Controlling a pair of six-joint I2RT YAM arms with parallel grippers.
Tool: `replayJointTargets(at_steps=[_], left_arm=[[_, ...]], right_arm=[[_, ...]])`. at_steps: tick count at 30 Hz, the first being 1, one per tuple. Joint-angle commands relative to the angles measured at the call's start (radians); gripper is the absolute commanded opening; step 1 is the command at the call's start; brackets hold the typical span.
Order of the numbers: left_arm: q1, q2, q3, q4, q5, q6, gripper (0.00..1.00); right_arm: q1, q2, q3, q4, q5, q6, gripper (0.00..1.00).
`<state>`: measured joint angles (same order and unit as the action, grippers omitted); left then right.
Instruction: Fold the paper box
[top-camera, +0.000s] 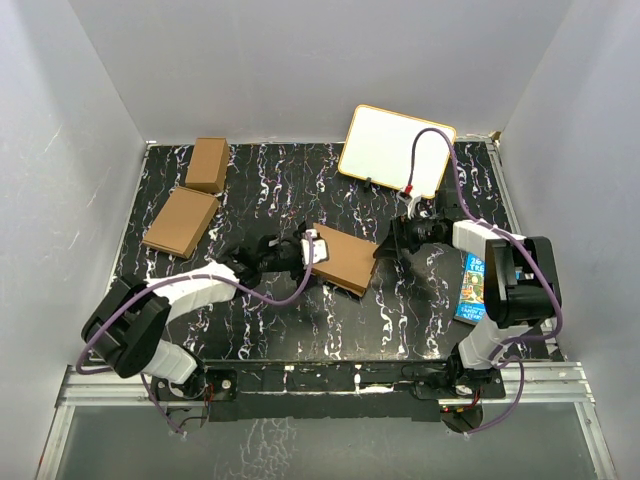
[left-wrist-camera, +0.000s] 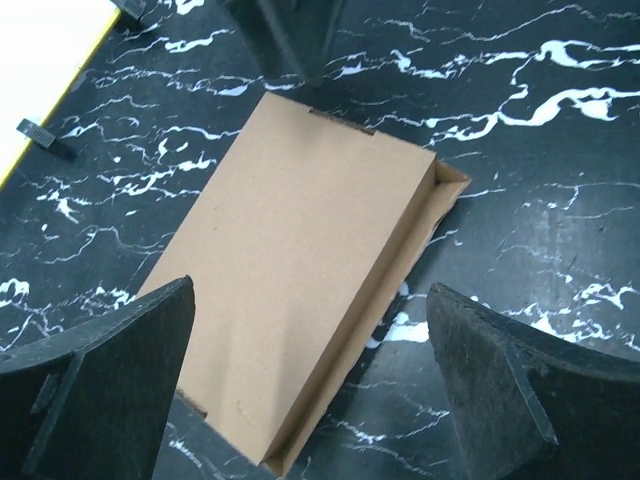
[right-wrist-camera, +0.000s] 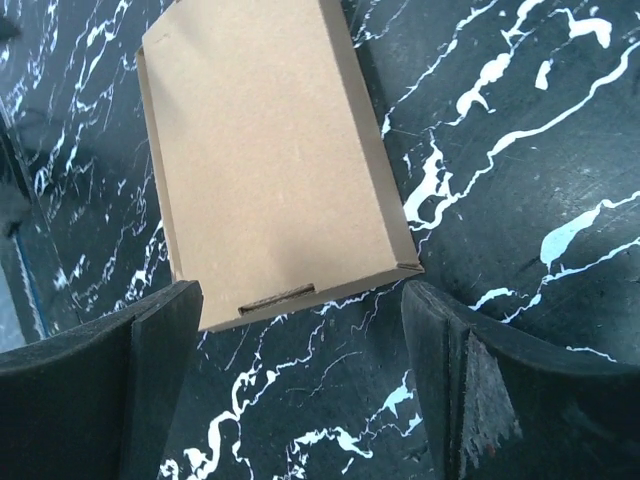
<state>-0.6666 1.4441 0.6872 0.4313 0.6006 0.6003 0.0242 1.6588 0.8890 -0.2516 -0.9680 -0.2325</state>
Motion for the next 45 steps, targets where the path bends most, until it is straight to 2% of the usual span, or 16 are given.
replayJointTargets(at_steps=[1,5,10,13,21,29,45], left_arm=[[-0.078,-0.032,-0.062,0.099,0.018,-0.049,0.97],[-0.159,-0.001,-0.105,0.181,-0.065,0.060,0.97],[-0.227,0.110,-0.033,0.143,-0.112,0.174,0.97],[-0.235,0.171,-0.007,0.169,-0.125,0.192,0.96],[-0.254,0.288,0.044,0.210,-0.122,0.191,0.87],[-0.276,0.342,0.071,0.237,-0.132,0.162,0.79],[-0.280,0.373,0.098,0.229,-0.158,0.117,0.59]], right_arm=[[-0.011,0.032,0.066,0.084,-0.005,0.129,0.85],[-0.021,0.051,0.064,0.101,0.013,0.137,0.78],[-0.021,0.110,0.085,0.121,0.004,0.154,0.55],[-0.021,0.133,0.089,0.146,0.006,0.169,0.53],[-0.021,0.177,0.095,0.161,-0.020,0.180,0.38],[-0.021,0.187,0.090,0.158,-0.026,0.183,0.33],[-0.020,0.199,0.089,0.152,-0.034,0.185,0.32]])
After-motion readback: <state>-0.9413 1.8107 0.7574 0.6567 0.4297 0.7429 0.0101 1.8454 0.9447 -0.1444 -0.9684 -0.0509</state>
